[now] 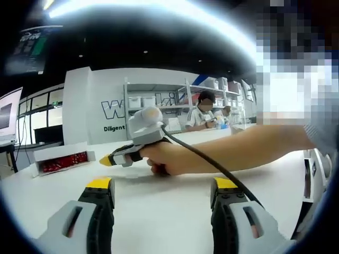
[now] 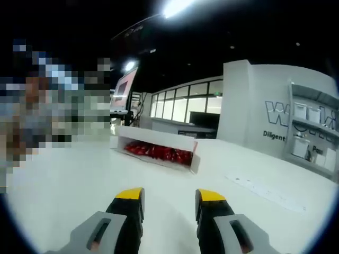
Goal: Tear open the coffee pouch, take out the coffee, and pour the coffee from the pouch into the cup
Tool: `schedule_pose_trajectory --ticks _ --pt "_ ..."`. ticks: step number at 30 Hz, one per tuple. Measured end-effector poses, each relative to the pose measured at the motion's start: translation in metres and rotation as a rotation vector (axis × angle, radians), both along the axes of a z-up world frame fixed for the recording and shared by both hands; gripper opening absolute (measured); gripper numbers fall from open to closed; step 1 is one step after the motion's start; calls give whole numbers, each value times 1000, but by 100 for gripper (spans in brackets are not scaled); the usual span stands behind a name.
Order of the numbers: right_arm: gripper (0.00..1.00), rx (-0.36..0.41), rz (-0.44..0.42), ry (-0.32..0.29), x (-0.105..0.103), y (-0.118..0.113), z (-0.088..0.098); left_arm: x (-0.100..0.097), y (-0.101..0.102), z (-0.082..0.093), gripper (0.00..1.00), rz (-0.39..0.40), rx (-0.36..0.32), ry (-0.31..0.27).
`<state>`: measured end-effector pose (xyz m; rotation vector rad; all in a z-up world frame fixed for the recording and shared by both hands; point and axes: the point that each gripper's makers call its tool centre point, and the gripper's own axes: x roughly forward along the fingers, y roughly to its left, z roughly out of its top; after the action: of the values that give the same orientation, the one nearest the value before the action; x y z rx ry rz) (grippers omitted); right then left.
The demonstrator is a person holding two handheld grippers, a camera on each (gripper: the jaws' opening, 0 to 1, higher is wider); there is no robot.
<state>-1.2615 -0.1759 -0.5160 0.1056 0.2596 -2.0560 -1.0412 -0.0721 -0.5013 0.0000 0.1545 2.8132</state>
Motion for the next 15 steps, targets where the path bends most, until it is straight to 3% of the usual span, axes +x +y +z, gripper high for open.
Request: schedule_pose_trajectory --ticks 15 --pt "39 -10 -2 -3 -17 -10 3 1 2 0 75 -3 6 6"
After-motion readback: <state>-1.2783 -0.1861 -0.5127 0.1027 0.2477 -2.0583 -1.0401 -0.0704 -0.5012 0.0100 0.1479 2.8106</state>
